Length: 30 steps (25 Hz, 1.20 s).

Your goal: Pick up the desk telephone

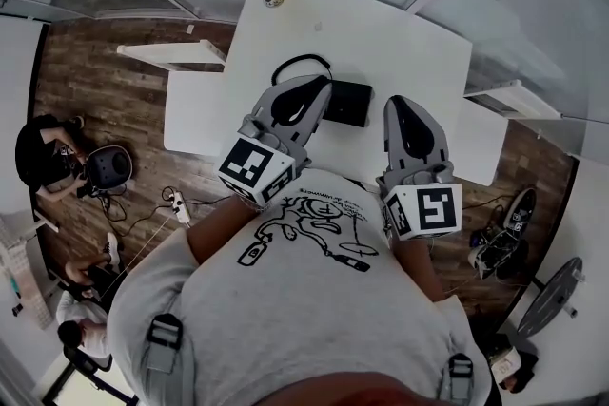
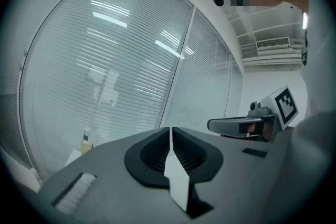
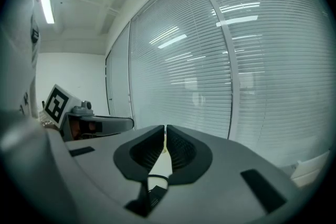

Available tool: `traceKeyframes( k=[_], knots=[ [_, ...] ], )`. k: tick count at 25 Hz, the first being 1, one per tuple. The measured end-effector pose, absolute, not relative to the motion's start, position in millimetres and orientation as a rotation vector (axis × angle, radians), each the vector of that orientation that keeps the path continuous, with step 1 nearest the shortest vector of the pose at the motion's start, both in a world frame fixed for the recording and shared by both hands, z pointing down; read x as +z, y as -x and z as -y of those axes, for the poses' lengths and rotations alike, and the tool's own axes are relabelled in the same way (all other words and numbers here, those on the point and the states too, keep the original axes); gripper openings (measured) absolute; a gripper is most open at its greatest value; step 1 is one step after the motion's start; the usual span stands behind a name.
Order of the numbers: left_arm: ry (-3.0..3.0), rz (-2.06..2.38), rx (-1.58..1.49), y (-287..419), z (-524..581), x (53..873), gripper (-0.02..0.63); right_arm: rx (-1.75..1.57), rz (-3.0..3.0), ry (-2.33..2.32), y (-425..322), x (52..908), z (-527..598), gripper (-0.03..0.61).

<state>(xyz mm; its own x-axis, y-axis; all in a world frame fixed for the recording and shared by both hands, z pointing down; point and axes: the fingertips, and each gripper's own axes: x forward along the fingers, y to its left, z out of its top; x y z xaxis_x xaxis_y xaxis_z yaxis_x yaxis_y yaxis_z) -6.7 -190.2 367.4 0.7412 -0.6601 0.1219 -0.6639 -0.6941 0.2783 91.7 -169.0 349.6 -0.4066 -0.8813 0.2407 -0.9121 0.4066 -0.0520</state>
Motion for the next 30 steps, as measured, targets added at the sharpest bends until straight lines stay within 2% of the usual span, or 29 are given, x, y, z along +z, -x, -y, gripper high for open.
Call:
traceKeyframes(
  k=[10,11,12,14,22,30],
  knots=[
    [-2.518,0.962,0.117,7,197,447,0.023,0.512,2.427,-1.49,-98,445,178,0.02],
    [-2.498,0.946,0.142,6,198,461,0.031,0.544,2.411,-1.48,-100,458,179,0.037],
    [-2.474,0.928,0.168,5,198,475,0.079,0.574,2.393,-1.47,-102,470,179,0.062],
    [-2.421,0.896,0.219,5,196,503,0.129,0.63,2.356,-1.454,-106,494,177,0.084],
    [-2.197,0.818,0.376,17,190,609,0.134,0.794,2.239,-1.375,-114,576,174,0.127],
    [-2.066,0.754,0.441,17,191,684,0.193,0.984,2.142,-1.304,-119,648,173,0.193]
  ],
)
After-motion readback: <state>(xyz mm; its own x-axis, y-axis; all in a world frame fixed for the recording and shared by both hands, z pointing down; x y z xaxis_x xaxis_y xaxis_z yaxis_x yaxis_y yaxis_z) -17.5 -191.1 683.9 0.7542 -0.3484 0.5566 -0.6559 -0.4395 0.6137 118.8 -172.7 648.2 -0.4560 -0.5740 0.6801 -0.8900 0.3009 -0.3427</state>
